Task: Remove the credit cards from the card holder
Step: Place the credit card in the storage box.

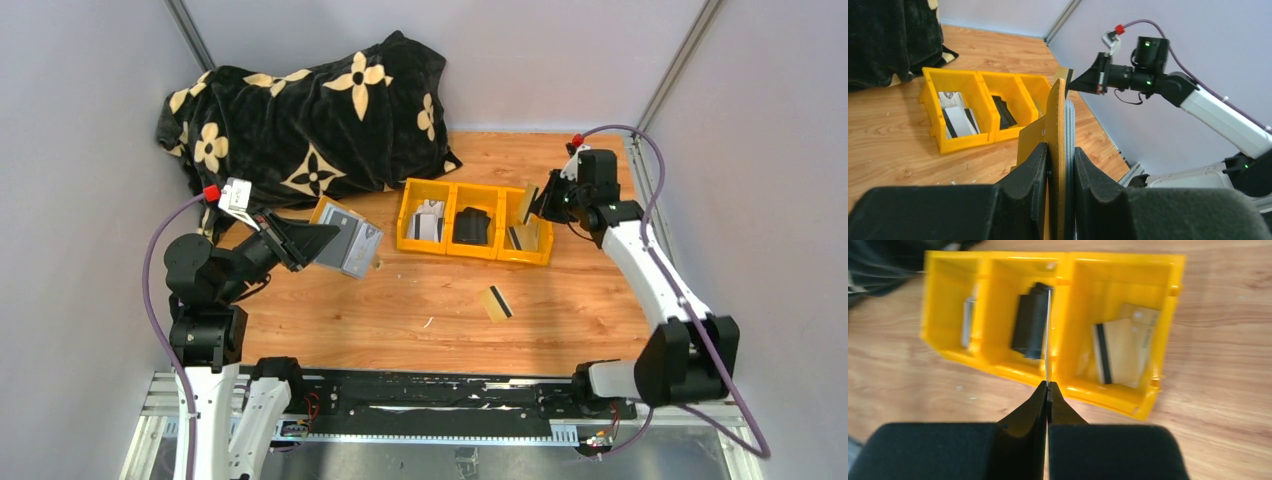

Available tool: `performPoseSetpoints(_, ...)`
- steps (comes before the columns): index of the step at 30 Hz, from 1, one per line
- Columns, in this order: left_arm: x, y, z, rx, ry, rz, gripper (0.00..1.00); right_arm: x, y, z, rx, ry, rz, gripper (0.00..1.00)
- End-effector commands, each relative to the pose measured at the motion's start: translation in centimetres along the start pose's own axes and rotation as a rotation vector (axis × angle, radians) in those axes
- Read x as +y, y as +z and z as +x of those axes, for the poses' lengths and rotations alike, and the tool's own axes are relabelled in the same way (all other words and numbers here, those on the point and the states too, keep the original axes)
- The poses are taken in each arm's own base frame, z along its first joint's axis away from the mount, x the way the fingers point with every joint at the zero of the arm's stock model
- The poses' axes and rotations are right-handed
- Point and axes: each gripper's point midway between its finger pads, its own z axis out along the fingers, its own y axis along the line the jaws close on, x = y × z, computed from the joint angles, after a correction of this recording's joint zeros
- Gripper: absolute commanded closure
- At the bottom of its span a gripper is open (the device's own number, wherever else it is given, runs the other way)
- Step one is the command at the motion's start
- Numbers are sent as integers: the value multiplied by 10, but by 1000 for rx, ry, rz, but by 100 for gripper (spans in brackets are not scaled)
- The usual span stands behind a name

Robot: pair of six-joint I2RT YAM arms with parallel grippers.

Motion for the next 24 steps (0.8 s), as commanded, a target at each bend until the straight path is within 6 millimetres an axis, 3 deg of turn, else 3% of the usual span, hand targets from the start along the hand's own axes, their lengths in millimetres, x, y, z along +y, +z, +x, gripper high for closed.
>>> performPoseSetpoints(1,-12,-2,-11,-30,55,28,100,-59,17,11,102,-69,251,100)
performPoseSetpoints(7,-14,-4,-12,-32,59,30,100,-81,54,33,238,-46,305,100)
performPoseSetpoints(14,-16,-3,-14,-37,52,36,100,-82,84,49,319,-39,293,100)
performPoseSetpoints(20,-17,-3,-16,-44,52,33,100,-73,96,62,338,-11,238,100)
performPoseSetpoints(24,-18,-3,-17,-43,47,40,100,-80,97,68,348,-8,272,100)
